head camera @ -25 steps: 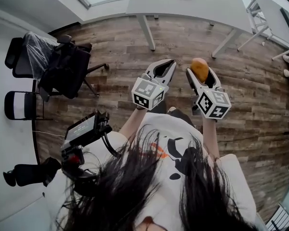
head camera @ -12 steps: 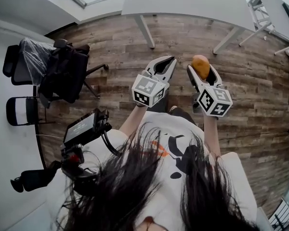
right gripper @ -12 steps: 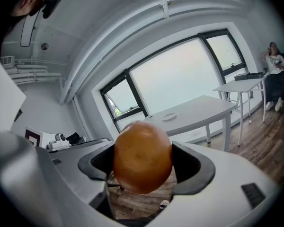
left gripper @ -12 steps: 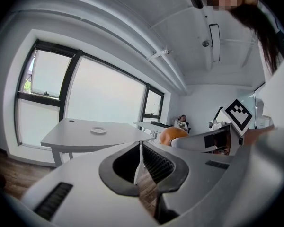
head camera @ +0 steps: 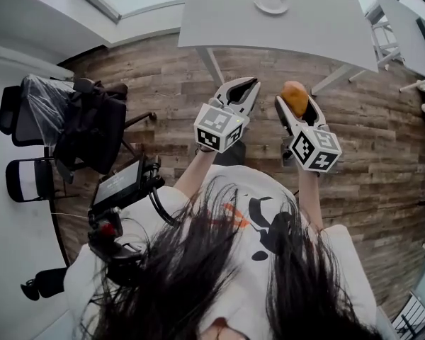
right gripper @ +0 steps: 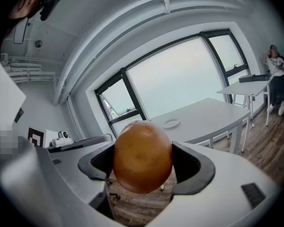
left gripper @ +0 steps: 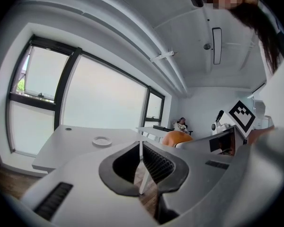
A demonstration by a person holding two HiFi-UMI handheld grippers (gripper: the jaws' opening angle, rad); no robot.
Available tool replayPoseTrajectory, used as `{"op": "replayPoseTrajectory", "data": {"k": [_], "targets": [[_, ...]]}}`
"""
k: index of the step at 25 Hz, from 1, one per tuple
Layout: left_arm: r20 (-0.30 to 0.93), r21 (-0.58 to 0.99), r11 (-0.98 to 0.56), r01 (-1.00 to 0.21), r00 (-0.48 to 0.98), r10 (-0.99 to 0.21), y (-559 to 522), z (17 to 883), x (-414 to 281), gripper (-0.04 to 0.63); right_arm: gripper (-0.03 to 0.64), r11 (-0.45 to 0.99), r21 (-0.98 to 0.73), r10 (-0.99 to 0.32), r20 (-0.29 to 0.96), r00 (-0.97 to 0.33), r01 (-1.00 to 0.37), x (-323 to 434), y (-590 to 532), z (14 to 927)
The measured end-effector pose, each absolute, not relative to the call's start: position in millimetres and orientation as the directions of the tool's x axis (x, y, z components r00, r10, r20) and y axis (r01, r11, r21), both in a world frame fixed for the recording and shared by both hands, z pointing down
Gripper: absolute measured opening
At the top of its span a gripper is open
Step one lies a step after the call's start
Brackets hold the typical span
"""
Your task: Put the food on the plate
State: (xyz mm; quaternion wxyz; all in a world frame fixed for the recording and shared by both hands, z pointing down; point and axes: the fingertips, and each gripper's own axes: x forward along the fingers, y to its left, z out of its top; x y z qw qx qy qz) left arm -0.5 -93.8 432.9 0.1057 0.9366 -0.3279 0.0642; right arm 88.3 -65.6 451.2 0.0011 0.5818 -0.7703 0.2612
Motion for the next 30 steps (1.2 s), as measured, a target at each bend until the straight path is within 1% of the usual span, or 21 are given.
{"op": "replayPoseTrajectory", "data": {"k": [15, 26, 30], "targets": [[0.153, 0.196, -0.788, -0.584, 0.812, -0.564, -238.5, 426.8, -26.0, 0.008, 0.370, 0.124, -0.371, -0.901, 0.346, -0.261, -0.920, 63.2, -198.1, 448.7], [0.173, 0.247, -0.802, -0.544, 0.839, -0.516, -272.1, 442.8, -17.7, 0.008, 0.370, 0.057, -0.365, -0.889, 0.406, -0.214, -0.929, 69.0, -220.3, 462.1], [0.207, 0.258, -0.794, -0.550, 0.834, -0.511, -287.2, 459.0, -4.7, 0.008, 0.370, 0.058, -0.378, -0.877, 0.423, -0.228, -0.924, 82.2, -238.0, 475.0]]}}
